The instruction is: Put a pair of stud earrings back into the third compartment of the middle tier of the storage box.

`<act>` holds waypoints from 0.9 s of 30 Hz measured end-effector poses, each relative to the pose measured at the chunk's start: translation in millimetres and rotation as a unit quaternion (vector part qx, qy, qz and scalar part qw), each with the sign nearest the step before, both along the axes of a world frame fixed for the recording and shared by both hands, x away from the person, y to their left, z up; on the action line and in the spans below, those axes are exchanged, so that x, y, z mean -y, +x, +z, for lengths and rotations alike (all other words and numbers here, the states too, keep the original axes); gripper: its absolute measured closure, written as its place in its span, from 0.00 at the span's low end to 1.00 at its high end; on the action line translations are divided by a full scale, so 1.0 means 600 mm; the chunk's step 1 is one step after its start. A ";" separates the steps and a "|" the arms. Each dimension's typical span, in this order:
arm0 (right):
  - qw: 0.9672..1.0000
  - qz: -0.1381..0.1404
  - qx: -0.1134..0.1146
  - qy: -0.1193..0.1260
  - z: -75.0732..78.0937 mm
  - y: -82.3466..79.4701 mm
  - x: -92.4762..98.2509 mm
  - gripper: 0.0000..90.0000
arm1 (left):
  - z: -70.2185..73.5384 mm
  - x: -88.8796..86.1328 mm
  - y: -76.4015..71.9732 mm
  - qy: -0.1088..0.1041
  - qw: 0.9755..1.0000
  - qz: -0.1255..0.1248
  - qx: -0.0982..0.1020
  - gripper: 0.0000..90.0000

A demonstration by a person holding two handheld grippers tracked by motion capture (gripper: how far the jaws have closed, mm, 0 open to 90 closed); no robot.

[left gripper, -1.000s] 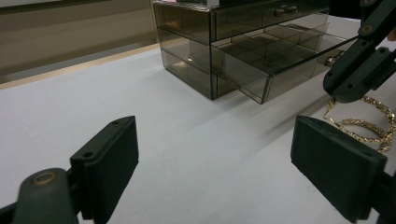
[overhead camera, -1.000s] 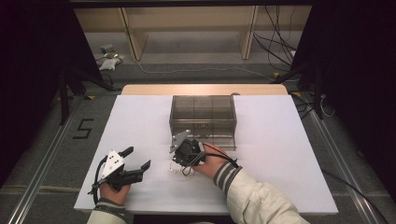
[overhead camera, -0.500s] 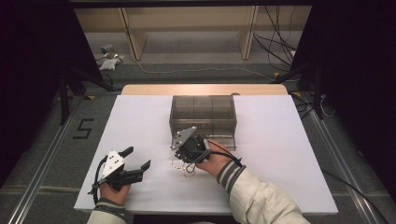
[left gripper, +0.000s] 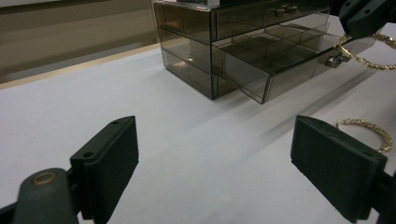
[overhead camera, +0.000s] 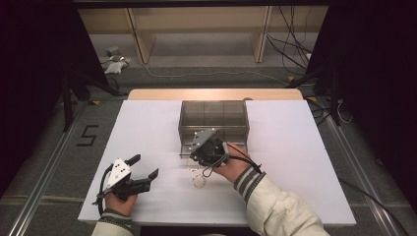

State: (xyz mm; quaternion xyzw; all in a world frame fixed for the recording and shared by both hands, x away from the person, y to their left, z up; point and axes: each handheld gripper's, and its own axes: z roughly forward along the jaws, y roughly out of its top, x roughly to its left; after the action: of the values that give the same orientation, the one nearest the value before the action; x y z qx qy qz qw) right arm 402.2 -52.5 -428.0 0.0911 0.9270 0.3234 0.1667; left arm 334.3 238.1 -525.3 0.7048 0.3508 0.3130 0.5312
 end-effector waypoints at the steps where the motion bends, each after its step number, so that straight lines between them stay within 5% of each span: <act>1: 1.000 -0.004 0.003 -0.001 0.003 0.002 0.005 0.95 | 0.000 0.000 0.000 0.000 1.000 0.000 0.000 0.17; 27: 0.996 -0.088 0.018 -0.005 0.024 0.032 0.091 0.95 | 0.000 0.001 0.000 0.002 1.000 0.001 -0.001 0.17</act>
State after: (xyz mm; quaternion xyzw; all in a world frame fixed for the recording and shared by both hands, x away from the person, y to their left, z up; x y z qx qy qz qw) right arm 421.4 -107.2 -413.5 0.1659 0.9139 0.3042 0.2115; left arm 334.4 237.6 -525.4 0.7057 0.3515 0.3138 0.5291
